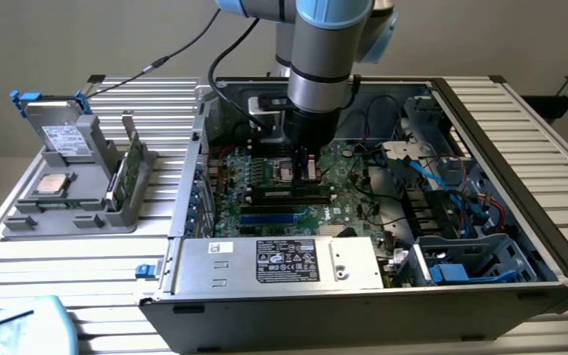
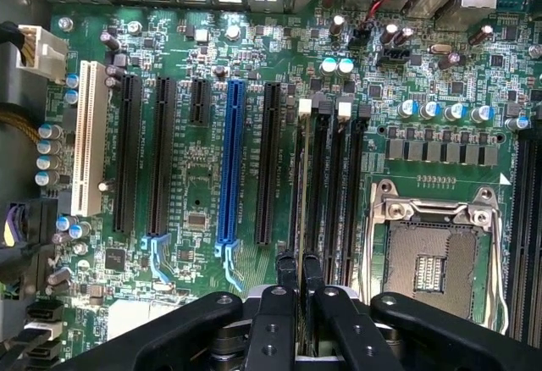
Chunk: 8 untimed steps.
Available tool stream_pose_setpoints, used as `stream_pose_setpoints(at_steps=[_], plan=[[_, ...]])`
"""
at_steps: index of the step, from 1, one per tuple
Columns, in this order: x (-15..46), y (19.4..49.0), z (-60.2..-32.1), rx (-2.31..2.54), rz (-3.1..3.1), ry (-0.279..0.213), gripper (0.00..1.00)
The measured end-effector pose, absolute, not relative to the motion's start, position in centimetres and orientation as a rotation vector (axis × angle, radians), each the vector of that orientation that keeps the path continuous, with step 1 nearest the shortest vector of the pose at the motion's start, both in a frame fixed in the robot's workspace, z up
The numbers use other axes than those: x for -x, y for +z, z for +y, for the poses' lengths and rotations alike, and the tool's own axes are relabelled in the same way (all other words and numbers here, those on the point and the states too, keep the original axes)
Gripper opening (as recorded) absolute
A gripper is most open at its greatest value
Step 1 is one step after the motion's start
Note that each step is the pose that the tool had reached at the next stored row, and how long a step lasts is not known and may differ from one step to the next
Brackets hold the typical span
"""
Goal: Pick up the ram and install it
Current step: 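Insert the ram into the slot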
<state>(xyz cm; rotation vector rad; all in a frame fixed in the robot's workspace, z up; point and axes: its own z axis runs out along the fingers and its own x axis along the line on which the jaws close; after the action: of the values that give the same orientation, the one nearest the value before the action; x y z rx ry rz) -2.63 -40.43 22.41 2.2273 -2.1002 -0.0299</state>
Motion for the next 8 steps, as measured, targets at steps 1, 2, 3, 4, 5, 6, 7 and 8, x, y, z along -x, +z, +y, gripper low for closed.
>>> stream_pose_setpoints(at_steps=[1, 2, 3, 4, 5, 6, 7, 8], plan=[[2.64, 22.39, -40.41, -2.227, -2.100, -0.030, 0.14], [2.64, 22.39, -40.40, -2.227, -2.101, -0.030, 0.14], [2.64, 22.39, -40.40, -2.227, -2.101, -0.030, 0.14], [2.64, 22.39, -40.40, -2.227, -2.101, -0.030, 0.14], [2.64, 22.38, -40.40, -2.227, -2.101, -0.030, 0.14], [2.64, 22.38, -40.40, -2.227, -2.101, -0.030, 0.14], [2.64, 22.39, -40.40, -2.227, -2.101, -0.030, 0.14], [2.64, 22.40, -40.39, -2.227, -2.101, -0.030, 0.14]])
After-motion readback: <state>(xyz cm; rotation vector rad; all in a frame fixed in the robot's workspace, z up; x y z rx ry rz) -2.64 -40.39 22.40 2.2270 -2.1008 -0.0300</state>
